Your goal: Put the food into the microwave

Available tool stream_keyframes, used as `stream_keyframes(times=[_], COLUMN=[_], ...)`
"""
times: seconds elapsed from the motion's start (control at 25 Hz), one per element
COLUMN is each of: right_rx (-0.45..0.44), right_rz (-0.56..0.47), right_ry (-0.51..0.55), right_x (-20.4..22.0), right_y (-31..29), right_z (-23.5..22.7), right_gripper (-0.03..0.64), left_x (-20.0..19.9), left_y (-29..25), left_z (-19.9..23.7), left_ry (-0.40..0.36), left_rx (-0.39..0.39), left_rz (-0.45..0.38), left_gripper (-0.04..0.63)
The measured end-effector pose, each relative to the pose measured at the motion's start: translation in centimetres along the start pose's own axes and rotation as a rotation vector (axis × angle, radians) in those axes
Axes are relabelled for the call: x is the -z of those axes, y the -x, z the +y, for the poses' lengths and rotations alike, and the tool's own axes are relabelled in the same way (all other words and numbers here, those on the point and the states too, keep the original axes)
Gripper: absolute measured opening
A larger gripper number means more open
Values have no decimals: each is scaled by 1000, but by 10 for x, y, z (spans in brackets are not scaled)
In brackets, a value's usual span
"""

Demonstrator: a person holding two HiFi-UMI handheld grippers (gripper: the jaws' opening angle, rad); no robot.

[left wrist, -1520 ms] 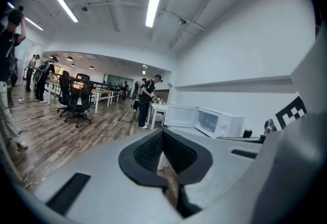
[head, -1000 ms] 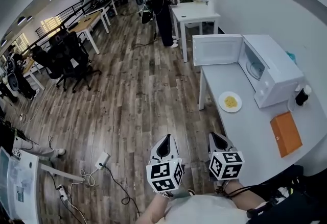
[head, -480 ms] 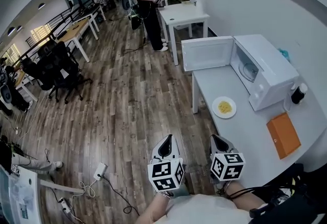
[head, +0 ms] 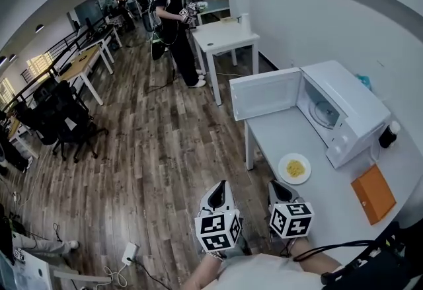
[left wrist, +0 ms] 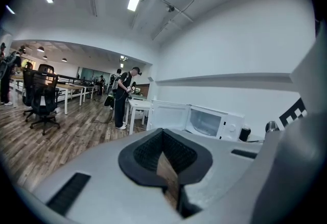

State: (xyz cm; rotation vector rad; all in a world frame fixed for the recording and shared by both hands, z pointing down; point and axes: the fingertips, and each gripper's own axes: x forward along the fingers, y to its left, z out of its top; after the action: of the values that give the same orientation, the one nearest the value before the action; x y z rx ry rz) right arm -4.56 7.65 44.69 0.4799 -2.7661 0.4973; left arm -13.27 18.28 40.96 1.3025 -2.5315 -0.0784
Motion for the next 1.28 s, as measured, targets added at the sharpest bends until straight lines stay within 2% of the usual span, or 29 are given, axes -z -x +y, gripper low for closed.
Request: stream_keyframes(times=[0.24,0.52,1.08,1.28], right_rx=[21,71,203,224], right_rz=[-28,-42,-72,-109], right_ry=[10,-27,-73,-110], right_x=[-41,-68,-96,-107], right_y=[-62,-117,-173,-180], right_z=[3,-11,-46,-59], right_gripper=[17,17,17,17], left_x=[-37,-54,-66,-70], left_y=[-61,-123,-211,-239], left_z=[27,46,44,32], left_ry=[-16,-36,-68,-73], left_rx=[42,95,246,312], left_rz=[-9,18,63,74], left_gripper=[-3,-3,-3,-3])
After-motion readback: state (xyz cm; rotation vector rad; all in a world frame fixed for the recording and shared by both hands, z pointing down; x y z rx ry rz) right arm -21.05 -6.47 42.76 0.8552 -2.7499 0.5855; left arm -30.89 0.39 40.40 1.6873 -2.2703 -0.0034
